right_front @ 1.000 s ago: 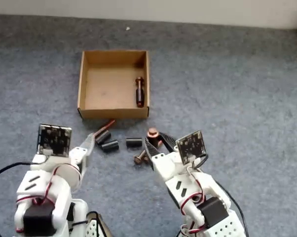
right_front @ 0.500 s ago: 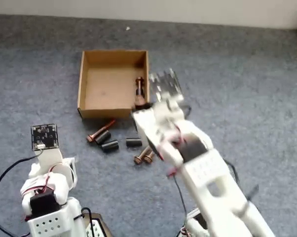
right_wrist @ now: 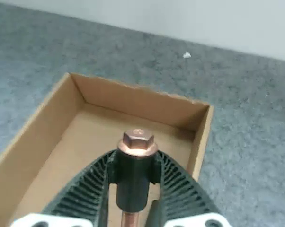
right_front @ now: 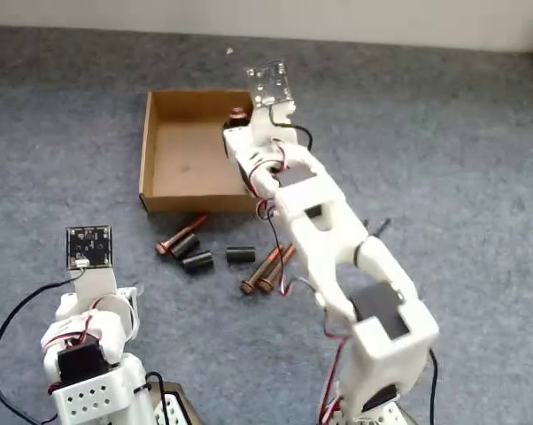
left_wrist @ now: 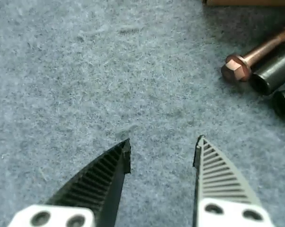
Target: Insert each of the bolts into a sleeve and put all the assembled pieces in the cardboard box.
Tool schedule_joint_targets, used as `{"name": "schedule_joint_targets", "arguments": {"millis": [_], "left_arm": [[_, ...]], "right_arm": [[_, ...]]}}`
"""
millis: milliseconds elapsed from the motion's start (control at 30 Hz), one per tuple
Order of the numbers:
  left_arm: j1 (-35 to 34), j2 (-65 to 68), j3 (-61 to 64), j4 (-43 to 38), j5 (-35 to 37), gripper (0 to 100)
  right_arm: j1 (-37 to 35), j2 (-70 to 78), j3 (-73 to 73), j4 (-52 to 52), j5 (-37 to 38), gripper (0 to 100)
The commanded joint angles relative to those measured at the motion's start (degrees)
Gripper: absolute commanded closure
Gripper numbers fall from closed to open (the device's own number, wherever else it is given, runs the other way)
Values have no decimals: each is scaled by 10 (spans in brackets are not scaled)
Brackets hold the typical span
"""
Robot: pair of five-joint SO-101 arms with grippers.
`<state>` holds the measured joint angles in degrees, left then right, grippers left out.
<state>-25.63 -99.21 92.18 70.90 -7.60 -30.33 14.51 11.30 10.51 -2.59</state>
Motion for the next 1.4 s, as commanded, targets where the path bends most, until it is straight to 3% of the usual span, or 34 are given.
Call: {"name": "schedule_joint_targets", "arguments": {"millis": [0, 100, 200, 367, 600, 733, 867, 1033, 1367], "left_arm": [[-7, -5, 0, -11, -4, 769], [-7, -5, 5, -11, -5, 769], [-7, -5, 5, -11, -5, 769], [-7, -5, 7, -21, -5, 769], [-7, -5, 7, -22, -5, 769], [-7, -5, 7, -22, -5, 769], [-7, -5, 7, -22, -5, 769], [-7, -5, 7, -22, -5, 769], [-7, -5, 7, -21, -5, 769]], "right_arm": [[9, 15, -65, -21, -3, 978], [7, 16, -68, -18, -3, 872], [9, 15, -73, 50, -5, 778], [9, -50, -107, 168, -5, 785], [7, -200, -102, 417, 0, 786], [-4, -234, -80, 537, 71, 786], [-32, -241, -36, 620, 189, 786], [-81, -240, 50, 610, 305, 783], [-135, -225, 175, 446, 382, 783]]}}
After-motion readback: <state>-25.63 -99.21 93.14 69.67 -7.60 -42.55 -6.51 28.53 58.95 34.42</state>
